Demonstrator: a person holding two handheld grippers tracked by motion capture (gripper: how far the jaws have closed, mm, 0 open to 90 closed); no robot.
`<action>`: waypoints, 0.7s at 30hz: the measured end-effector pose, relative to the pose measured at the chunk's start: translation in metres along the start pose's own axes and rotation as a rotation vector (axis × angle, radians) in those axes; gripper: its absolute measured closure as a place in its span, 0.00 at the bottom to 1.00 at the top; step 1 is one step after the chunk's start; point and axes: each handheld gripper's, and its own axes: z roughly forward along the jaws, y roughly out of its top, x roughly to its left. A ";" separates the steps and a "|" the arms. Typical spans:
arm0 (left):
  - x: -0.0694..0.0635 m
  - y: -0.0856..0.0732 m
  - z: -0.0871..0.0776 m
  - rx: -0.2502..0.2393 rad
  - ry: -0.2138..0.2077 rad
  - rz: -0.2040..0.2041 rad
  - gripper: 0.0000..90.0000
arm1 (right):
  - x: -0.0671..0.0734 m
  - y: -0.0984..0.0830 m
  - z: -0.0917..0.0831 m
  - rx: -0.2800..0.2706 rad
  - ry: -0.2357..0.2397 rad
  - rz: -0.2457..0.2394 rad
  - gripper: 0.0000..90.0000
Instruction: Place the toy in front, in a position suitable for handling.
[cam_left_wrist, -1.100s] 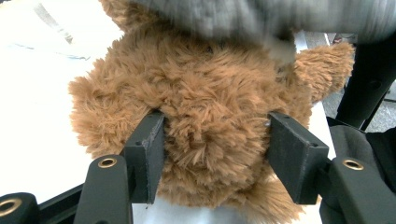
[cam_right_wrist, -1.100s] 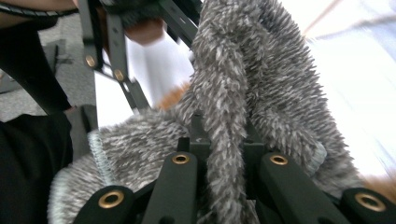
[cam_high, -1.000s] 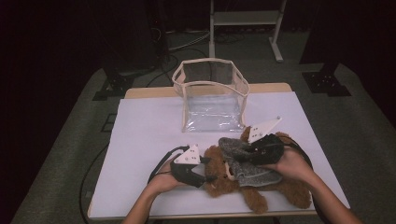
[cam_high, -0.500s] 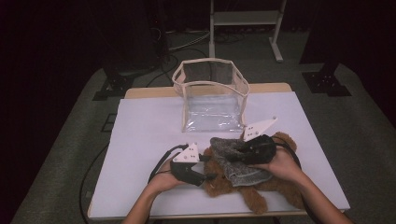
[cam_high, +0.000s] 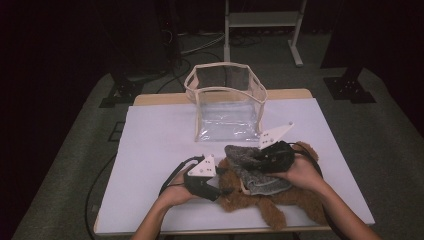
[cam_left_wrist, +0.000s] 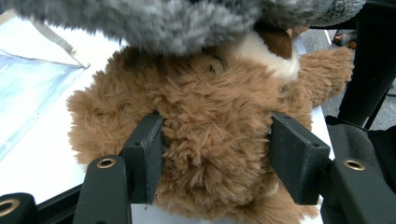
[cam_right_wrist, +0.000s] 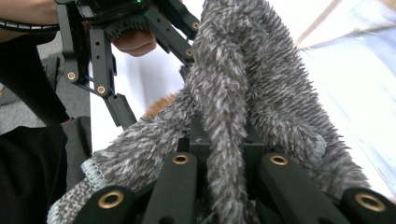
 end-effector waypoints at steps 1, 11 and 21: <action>0.000 -0.001 -0.001 -0.005 0.000 -0.005 0.44 | 0.000 0.001 0.002 0.009 0.001 -0.006 0.89; -0.005 0.007 0.002 -0.012 -0.018 0.007 0.45 | 0.008 -0.025 -0.015 0.017 0.027 0.039 0.89; -0.006 0.004 0.001 0.003 -0.028 0.028 0.45 | -0.001 0.002 0.011 0.011 0.003 -0.003 0.89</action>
